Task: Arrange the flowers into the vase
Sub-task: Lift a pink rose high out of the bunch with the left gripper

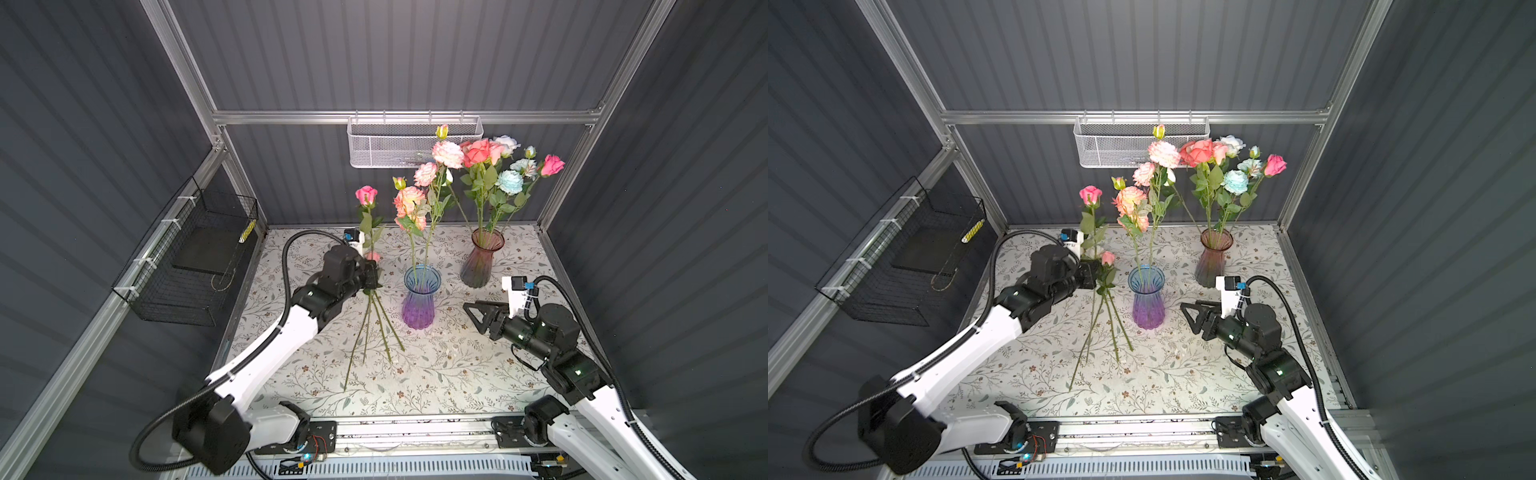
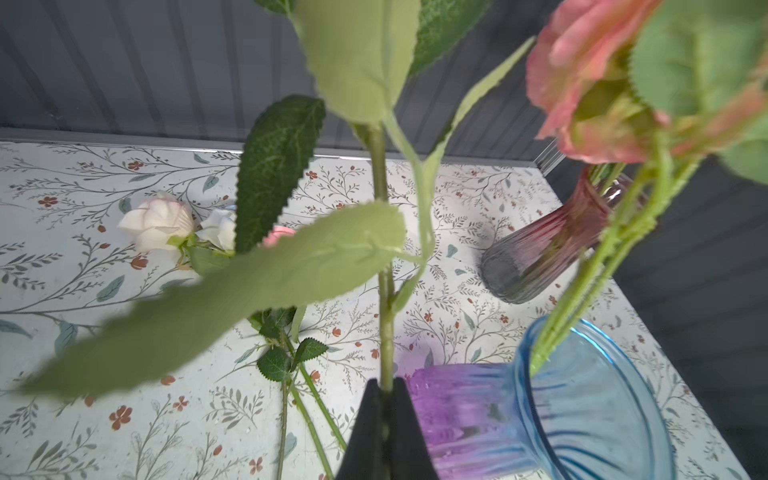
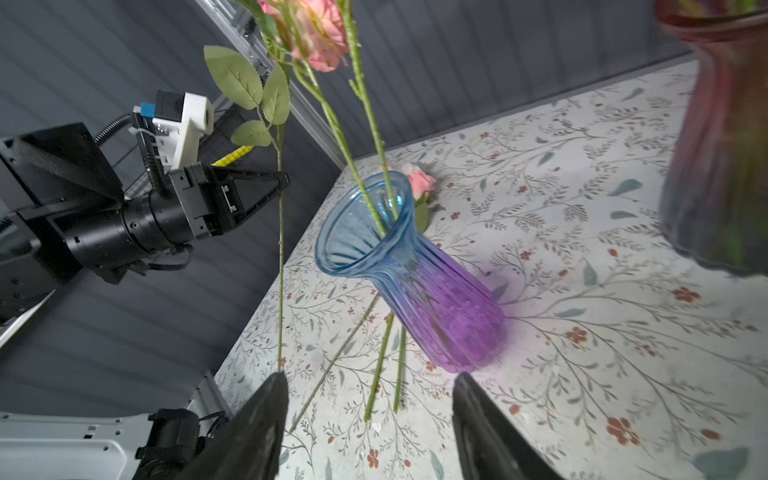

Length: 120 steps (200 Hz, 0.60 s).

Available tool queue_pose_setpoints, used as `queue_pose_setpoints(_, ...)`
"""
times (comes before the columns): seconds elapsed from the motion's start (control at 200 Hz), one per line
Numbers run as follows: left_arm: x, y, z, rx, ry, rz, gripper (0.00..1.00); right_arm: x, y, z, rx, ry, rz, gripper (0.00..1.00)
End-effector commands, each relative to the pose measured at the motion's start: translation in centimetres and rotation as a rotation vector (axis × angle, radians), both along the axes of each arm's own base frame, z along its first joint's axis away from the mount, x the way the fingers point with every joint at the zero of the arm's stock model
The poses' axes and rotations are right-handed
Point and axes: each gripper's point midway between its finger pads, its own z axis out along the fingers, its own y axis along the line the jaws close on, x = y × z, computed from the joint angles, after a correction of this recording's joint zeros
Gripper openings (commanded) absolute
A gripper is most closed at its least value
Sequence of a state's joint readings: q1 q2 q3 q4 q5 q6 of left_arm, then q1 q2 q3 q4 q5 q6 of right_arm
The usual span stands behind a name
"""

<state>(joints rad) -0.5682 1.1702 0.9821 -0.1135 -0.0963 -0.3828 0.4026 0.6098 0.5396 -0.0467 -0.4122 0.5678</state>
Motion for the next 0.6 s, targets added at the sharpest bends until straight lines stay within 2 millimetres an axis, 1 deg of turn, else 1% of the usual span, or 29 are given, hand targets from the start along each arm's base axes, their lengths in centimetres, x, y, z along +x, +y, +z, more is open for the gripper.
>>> queue_pose_setpoints(0.0, -2.0, 1.4, 5.4, -0.166, -0.222, 0.009, 0.0, -0.8, 2.0, 2.0, 0.057, -0.062, 0.132, 0.67)
queue_pose_setpoints(0.06, -3.6, 2.4, 7.6, -0.234, -0.318, 0.009, 0.0, -0.5, 1.8, 2.1, 0.062, -0.049, 0.111, 0.68)
queue_pose_setpoints(0.11, -4.5, 3.3, 9.3, -0.279, -0.37, 0.028, 0.0, -0.4, 1.5, 2.3, 0.069, -0.063, 0.091, 0.69)
queue_pose_setpoints(0.185, -5.7, 3.6, 12.0, -0.325, -0.441, 0.005, 0.0, -0.5, 1.3, 2.7, 0.078, -0.087, 0.079, 0.7)
queue_pose_setpoints(0.33, -6.9, 2.3, 17.1, -0.422, -0.554, -0.105, 0.0, -0.4, 1.3, 2.7, 0.063, -0.074, 0.081, 0.71)
queue_pose_setpoints(0.42, -6.8, 1.4, 19.4, -0.47, -0.618, -0.149, 0.0, -0.2, 1.2, 2.6, 0.068, -0.068, 0.068, 0.71)
queue_pose_setpoints(0.48, -6.3, 0.8, 20.5, -0.488, -0.641, -0.16, 0.0, -0.2, 0.9, 2.6, 0.072, -0.069, 0.052, 0.71)
queue_pose_setpoints(0.595, -6.0, -0.8, 23.2, -0.51, -0.709, -0.213, 0.0, -0.4, 0.3, 2.8, 0.068, -0.078, 0.022, 0.71)
